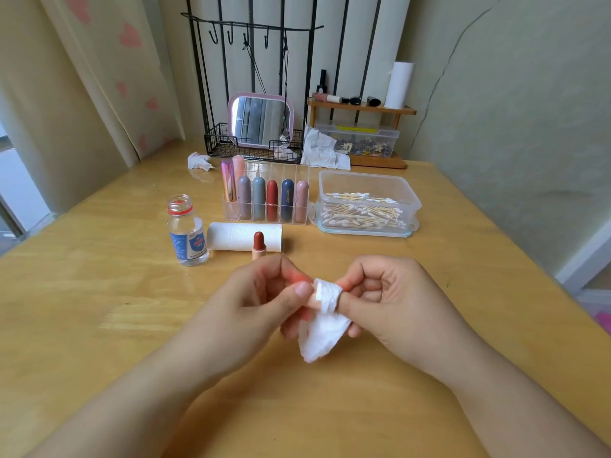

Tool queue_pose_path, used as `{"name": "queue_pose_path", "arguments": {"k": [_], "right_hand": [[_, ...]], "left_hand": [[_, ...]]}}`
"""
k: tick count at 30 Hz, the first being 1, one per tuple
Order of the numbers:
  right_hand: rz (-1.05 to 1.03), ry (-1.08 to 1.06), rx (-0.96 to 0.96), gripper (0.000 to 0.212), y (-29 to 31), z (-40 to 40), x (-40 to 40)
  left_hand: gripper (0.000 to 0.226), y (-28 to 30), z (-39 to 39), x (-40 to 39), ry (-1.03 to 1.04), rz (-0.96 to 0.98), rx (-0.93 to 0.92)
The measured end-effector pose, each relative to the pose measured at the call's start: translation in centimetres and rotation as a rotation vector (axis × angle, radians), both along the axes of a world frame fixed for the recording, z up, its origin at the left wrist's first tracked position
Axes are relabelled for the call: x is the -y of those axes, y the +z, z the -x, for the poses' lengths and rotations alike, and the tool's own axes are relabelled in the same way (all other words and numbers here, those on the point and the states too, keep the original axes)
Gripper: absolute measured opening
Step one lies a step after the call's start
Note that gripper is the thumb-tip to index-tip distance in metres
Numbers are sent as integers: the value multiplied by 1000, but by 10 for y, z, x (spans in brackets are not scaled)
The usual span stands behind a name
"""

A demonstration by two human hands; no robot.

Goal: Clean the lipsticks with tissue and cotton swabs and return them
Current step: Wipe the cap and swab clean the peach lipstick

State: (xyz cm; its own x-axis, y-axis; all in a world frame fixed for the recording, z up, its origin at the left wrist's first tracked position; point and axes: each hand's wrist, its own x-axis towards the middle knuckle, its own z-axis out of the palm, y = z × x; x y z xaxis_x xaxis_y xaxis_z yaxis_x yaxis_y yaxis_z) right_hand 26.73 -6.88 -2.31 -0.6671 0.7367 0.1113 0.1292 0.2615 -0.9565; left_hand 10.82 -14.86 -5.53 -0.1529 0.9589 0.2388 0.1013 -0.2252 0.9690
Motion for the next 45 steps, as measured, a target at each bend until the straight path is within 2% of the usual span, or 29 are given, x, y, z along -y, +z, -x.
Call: {"name": "queue_pose_path", "arguments": {"k": [4,7,10,14,17,20,23,28,32,34,37,40,45], "right_hand": [[64,3,-48,21,1,-1,-4],[39,1,-50,21,2,-2,-4],[-22,1,-25,22,1,-1,-1],[-33,-1,8,24,-1,0,-1],[42,3,-19,20,1,-2,-4],[4,-5,-18,22,1,-1,-2],[-66,-10,11,27,-1,0,1],[24,10,-15,24,0,0,-2],[25,10,-38,23,1,-1,-3],[-4,2,-37,22,1,0,-1],[-25,1,-19,23,0,0,0],[13,8,-20,21,-1,-1,-3],[32,11,-60,22,1,-2,-5]], "left_hand": [[21,0,0,0,-34,-76,75],[25,2,-5,0,56,-15,102],[34,1,-3,-1,88,54,52],[19,1,-1,1,7,-15,47],[20,2,0,1,-9,-52,97],[28,4,-4,1,17,30,143],[36,4,-5,1,-7,100,94],[15,3,1,2,-49,-12,67],[28,6,-5,2,6,55,173],[39,6,-5,2,18,113,152],[29,6,-3,2,7,77,52],[16,6,-1,3,-10,2,56],[34,7,-4,2,27,44,210]]}}
